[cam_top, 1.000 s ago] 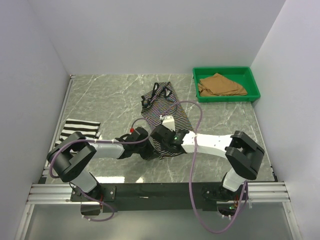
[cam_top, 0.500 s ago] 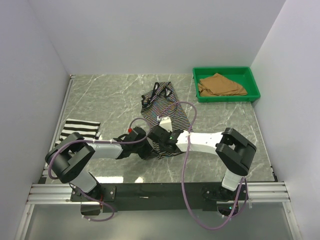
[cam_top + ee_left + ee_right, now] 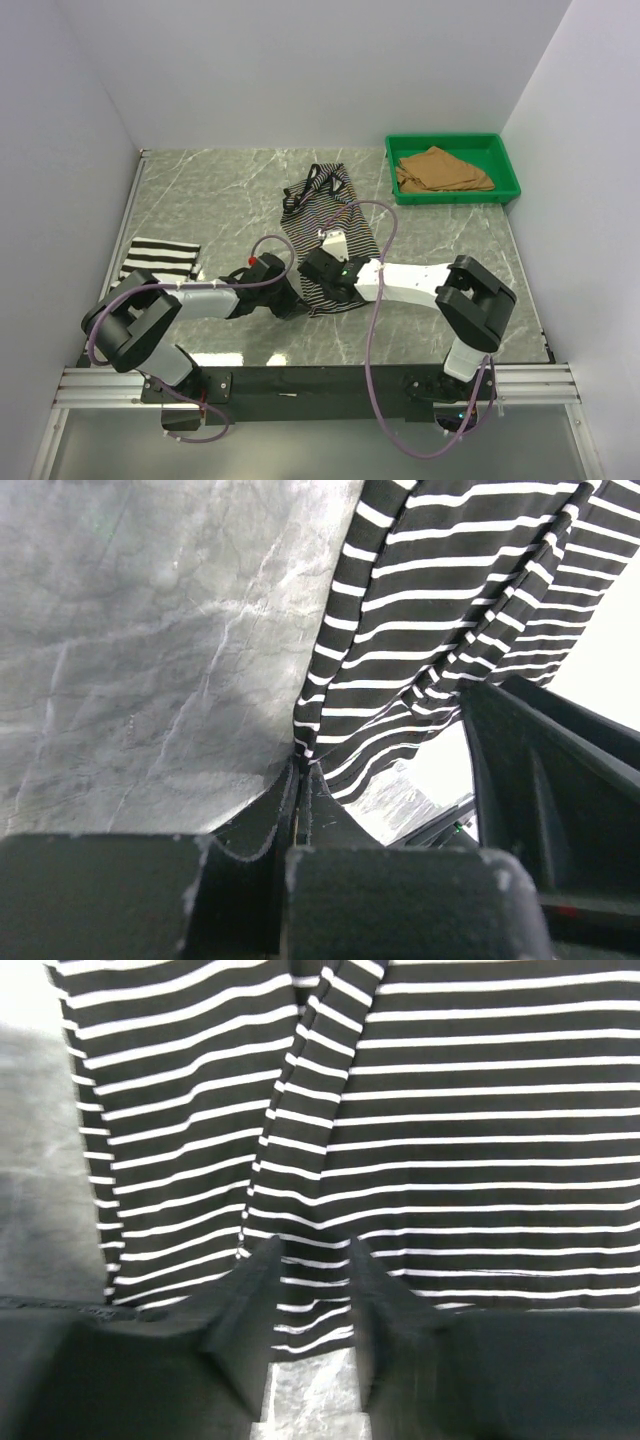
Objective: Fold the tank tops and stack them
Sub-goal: Flatten the tank top out
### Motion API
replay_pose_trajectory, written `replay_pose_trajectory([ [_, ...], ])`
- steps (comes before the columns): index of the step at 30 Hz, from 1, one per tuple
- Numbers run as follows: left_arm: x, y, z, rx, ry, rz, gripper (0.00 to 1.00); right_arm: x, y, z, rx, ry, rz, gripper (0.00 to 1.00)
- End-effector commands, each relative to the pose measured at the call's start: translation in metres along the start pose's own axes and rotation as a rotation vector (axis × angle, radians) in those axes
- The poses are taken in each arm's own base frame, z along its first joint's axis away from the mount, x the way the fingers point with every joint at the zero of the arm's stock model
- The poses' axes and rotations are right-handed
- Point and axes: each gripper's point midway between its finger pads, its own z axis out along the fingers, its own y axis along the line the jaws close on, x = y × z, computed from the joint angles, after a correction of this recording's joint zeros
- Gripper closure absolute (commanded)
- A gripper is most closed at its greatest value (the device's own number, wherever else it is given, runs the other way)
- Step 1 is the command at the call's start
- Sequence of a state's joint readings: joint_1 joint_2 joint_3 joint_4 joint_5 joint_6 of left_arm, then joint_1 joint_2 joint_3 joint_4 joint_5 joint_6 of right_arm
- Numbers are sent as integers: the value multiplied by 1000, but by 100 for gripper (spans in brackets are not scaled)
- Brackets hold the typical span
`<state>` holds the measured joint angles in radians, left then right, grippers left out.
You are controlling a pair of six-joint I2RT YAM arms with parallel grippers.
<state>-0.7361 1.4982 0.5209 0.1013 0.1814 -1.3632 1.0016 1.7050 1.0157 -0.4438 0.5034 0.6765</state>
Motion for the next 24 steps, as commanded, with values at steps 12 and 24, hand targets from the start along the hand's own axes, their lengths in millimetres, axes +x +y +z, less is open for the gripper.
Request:
replay_pose_trajectory([
  [12, -4, 69, -2, -231, -31, 26, 99, -22, 28, -13, -72, -46, 31, 56],
  [24, -7, 73, -5, -236, -39, 15, 100, -5, 29, 7, -42, -2, 5, 56],
])
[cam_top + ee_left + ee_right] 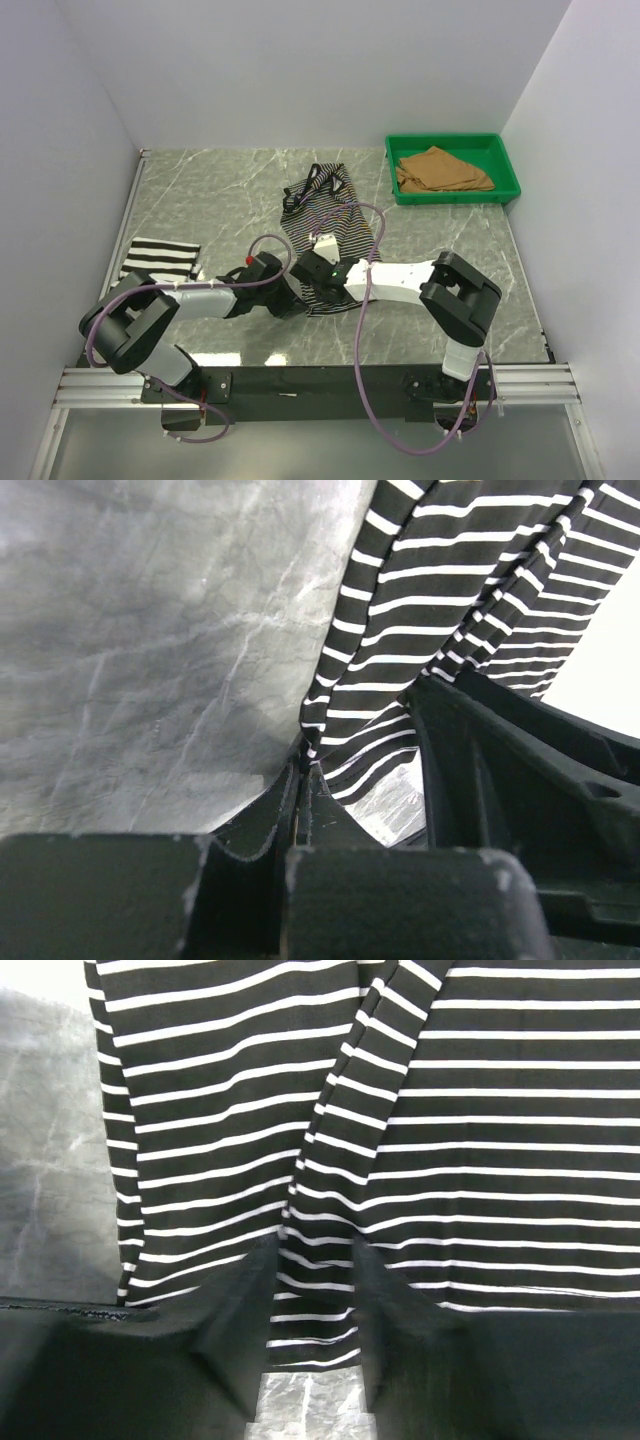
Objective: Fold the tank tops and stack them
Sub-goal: Flatten the tank top out
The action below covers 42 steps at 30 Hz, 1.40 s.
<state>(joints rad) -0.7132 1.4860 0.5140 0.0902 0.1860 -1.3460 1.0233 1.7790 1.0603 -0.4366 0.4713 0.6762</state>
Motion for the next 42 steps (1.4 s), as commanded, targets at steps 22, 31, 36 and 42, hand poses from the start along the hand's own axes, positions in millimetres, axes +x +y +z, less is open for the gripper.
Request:
replay_pose_trajectory([
  [22, -35, 62, -37, -198, -148, 38, 99, -59, -50, -55, -91, -151, 245, 100],
  [31, -92, -23, -143, 11, -414, 150, 99, -106, -115, -147, -297, -368, 498, 100],
  [36, -117, -118, -257, 196, -643, 235, 100, -160, -138, -251, -441, -622, 574, 100],
  [42, -118, -210, -403, 458, -868, 298, 99, -209, -175, -372, -527, -898, 632, 100],
])
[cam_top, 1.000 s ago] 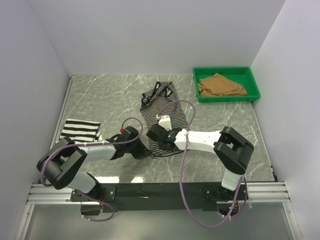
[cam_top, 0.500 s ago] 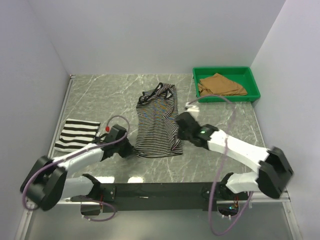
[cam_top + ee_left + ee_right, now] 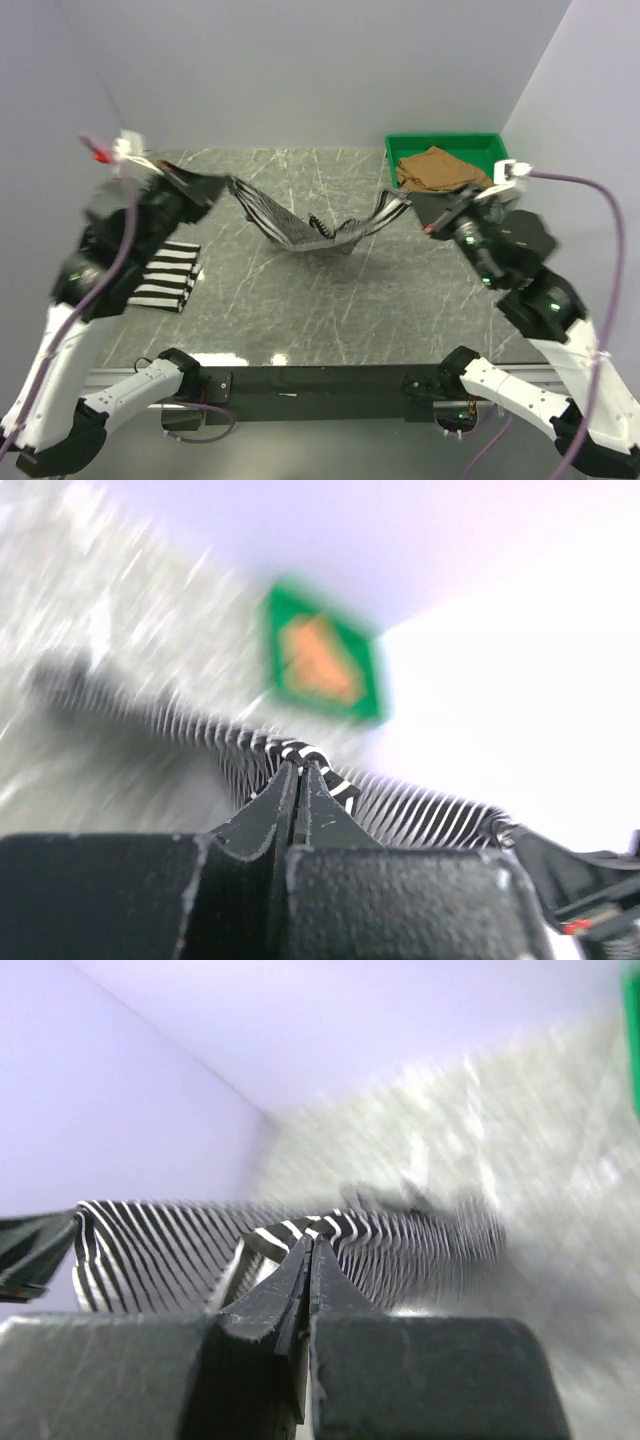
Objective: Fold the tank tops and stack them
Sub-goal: Flatten the tank top out
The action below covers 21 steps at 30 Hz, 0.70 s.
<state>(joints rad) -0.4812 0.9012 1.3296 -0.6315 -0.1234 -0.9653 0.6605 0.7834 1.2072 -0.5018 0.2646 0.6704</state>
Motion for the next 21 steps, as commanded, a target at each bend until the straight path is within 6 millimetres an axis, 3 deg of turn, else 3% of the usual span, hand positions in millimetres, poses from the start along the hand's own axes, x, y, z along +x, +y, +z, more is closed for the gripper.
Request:
replay_pose_trajectory([
  [1, -54, -43, -37, 70, -139, 48, 99, -62, 35, -31, -96, -144, 13, 100],
  [2, -63, -51, -43, 90, -163, 45, 99, -80, 47, -40, -133, -178, 24, 100],
  [3, -77, -65, -53, 122, -203, 37, 99, -84, 54, -40, -150, -181, 22, 100],
  [5, -87, -73, -54, 126, -229, 34, 100, -104, 68, -47, -180, -221, 18, 100],
  [8, -104, -86, -54, 140, -281, 30, 99, -119, 78, -34, -166, -249, -11, 100],
  [9, -110, -90, -53, 148, -305, 25, 99, -116, 79, -18, -145, -235, -23, 100],
  [11, -116, -88, -39, 115, -336, 33, 100, -121, 85, -5, -145, -239, -41, 100],
  [15, -133, -80, -2, 70, -385, 51, 99, -117, 84, 50, -151, -192, -54, 100],
  [17, -136, -83, 28, 117, -355, 54, 99, -133, 87, 66, -182, -212, -57, 100],
  [18, -147, -73, 40, 112, -363, 50, 99, -128, 82, 91, -171, -185, -60, 100],
  [19, -148, -65, 66, 110, -333, 45, 99, -139, 77, 103, -171, -205, -56, 100],
  [20, -152, -73, 78, 170, -315, 52, 99, -150, 91, 105, -229, -211, -57, 100],
  [21, -172, -79, 79, 201, -342, 59, 99, -145, 84, 134, -219, -178, -52, 100],
])
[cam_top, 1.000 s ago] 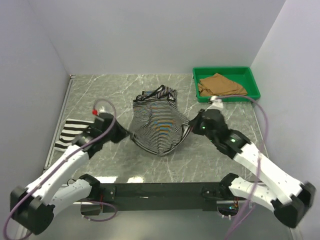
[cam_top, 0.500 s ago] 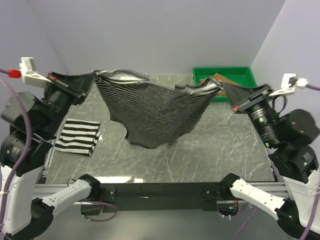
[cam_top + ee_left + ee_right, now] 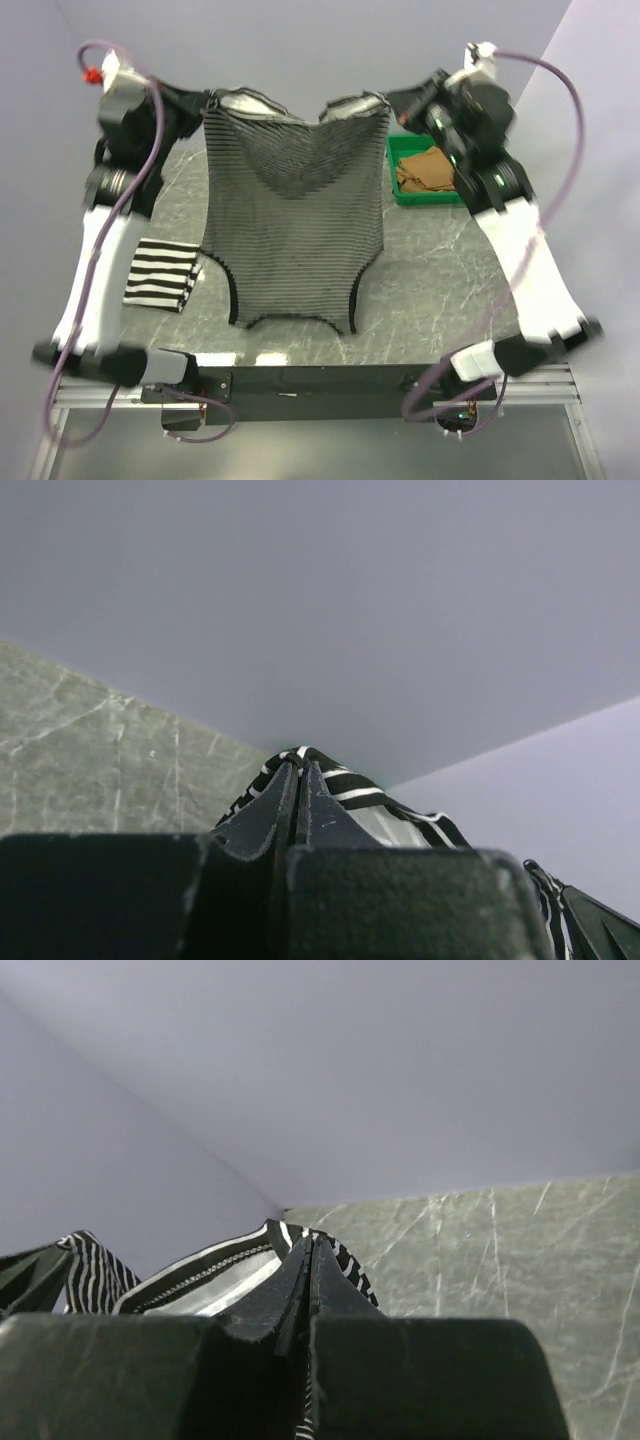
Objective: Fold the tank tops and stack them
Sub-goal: Flatten the tank top out
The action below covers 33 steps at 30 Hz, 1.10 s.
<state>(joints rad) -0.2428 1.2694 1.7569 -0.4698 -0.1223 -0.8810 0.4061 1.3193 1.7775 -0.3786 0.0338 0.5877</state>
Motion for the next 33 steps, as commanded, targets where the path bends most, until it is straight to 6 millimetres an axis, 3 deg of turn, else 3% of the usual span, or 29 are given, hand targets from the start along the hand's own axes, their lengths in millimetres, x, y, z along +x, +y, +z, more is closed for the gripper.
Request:
replay_pose_trajectory([
  [1, -19, -21, 51, 185, 5, -3, 99, -33, 25, 35, -153, -49, 14, 100],
  [2, -18, -25, 60, 214, 40, 0, 99, -64, 39, 34, -188, -108, 7, 100],
  [3, -44, -44, 59, 266, -3, 14, 99, -49, 27, 62, -163, -55, 7, 100],
  [4, -38, -35, 82, 257, 31, 13, 99, -55, 31, 69, -177, -57, 9, 100],
  [5, -44, -39, 87, 275, 32, 21, 99, -90, 52, 58, -234, -134, 0, 100],
  [6, -56, -46, 90, 306, 36, 27, 99, -82, 44, 77, -226, -102, 7, 100],
  [8, -66, -48, 89, 326, 34, 31, 99, -98, 50, 75, -262, -133, 22, 100],
  [10, -77, -41, 81, 338, 28, 26, 99, -99, 53, 70, -290, -135, 33, 100],
  [11, -76, -36, 78, 332, 33, 21, 99, -71, 32, 85, -242, -71, 49, 100],
  [12, -57, -9, 87, 275, 79, 3, 100, -76, 37, 71, -259, -90, 44, 100],
  [13, -57, -15, 72, 299, 72, 16, 99, -65, 28, 72, -243, -69, 51, 100],
  [14, -48, -5, 69, 278, 87, 9, 99, -23, -4, 84, -170, 17, 74, 100],
  [15, -25, 19, 63, 231, 132, -15, 99, -24, -4, 71, -178, -1, 78, 100],
  [16, -13, 31, 60, 217, 151, -25, 99, 20, -37, 76, -107, 82, 100, 100],
  [17, 21, 73, 62, 127, 218, -55, 100, 35, -49, 71, -81, 103, 110, 100],
  [18, 30, 79, 47, 113, 229, -61, 99, 41, -52, 60, -78, 104, 126, 100],
  [19, 47, 99, 42, 64, 259, -84, 99, 58, -64, 54, -56, 133, 135, 100],
  [20, 89, 144, 34, -32, 340, -133, 99, 107, -98, 48, 17, 220, 166, 100],
  [21, 101, 151, 18, -38, 355, -153, 99, 118, -102, 38, 17, 227, 202, 100],
  [22, 119, 168, 9, -74, 382, -175, 99, 165, -132, 27, 79, 314, 231, 100],
  [23, 159, 205, -8, -159, 455, -215, 99, 183, -140, 18, 91, 351, 243, 100],
  [24, 170, 211, -22, -167, 469, -224, 99, 201, -153, 10, 127, 383, 257, 100],
  [25, 186, 223, -33, -194, 495, -230, 99, 239, -178, -8, 189, 455, 277, 100],
  [26, 219, 251, -53, -272, 553, -244, 99, 252, -187, -17, 214, 471, 285, 100],
  [27, 232, 252, -66, -274, 575, -243, 99, 266, -199, -26, 247, 495, 286, 100],
  [28, 244, 261, -76, -299, 594, -251, 99, 293, -216, -45, 297, 547, 297, 100],
  [29, 273, 282, -98, -356, 650, -271, 99, 305, -225, -54, 322, 568, 305, 100],
  [32, 306, 292, -127, -385, 714, -328, 99, 338, -247, -84, 396, 636, 339, 100],
  [33, 311, 295, -133, -403, 724, -322, 99, 350, -253, -96, 421, 662, 350, 95],
])
